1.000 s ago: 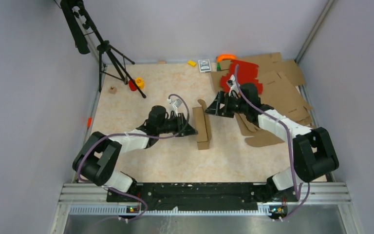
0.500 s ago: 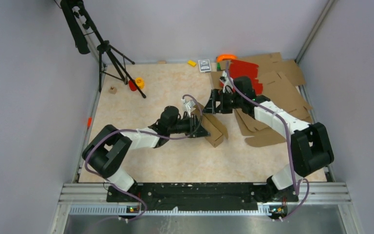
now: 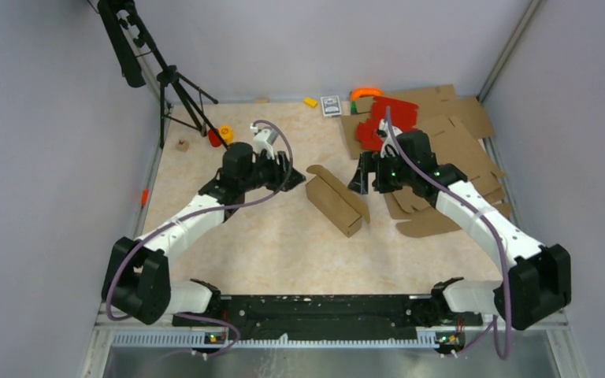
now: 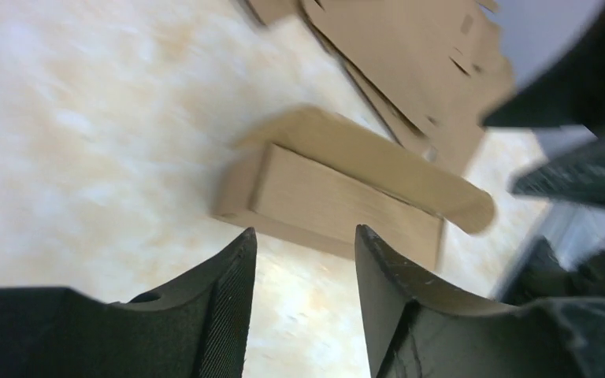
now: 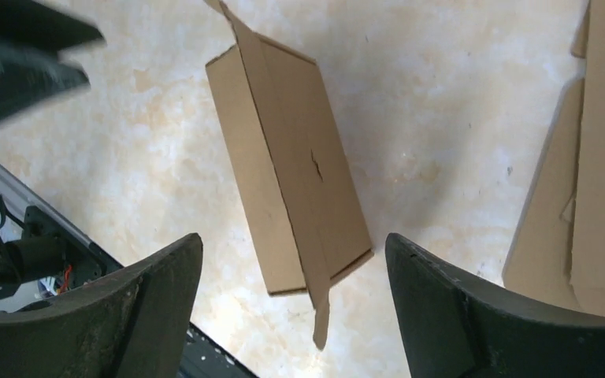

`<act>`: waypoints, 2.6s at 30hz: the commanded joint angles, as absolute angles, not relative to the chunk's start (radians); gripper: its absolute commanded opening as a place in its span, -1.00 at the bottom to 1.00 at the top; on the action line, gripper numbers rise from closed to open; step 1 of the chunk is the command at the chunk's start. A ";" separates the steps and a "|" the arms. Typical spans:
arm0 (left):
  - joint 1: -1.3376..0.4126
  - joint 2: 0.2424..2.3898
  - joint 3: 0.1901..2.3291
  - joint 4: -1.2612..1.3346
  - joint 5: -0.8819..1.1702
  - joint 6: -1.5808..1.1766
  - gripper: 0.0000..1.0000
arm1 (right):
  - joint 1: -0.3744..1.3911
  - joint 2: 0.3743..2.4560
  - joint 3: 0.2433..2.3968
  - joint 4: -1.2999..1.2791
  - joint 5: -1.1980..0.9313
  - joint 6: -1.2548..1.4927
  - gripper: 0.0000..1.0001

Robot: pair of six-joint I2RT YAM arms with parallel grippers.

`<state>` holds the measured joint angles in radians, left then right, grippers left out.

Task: Fold the paper box

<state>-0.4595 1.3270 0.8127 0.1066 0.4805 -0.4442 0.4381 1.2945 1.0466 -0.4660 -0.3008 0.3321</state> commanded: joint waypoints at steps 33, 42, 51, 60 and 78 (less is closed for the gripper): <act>-0.420 1.759 1.315 -0.183 0.699 0.168 -0.25 | 0.659 1.337 1.114 -0.548 -0.099 0.090 0.96; -0.426 1.746 1.319 -0.201 0.676 0.163 -0.64 | 0.701 1.423 1.102 -0.433 -0.116 0.058 0.97; -0.449 1.744 1.348 -0.251 0.614 0.127 -0.98 | 0.780 1.483 1.099 -0.457 -0.003 0.025 0.97; -0.463 1.762 1.394 -0.328 0.572 0.097 -1.00 | 0.813 1.534 1.104 -0.486 0.048 0.015 0.69; -0.471 1.747 1.320 -0.321 0.526 0.038 -1.00 | 0.812 1.538 1.097 -0.497 0.096 0.082 0.10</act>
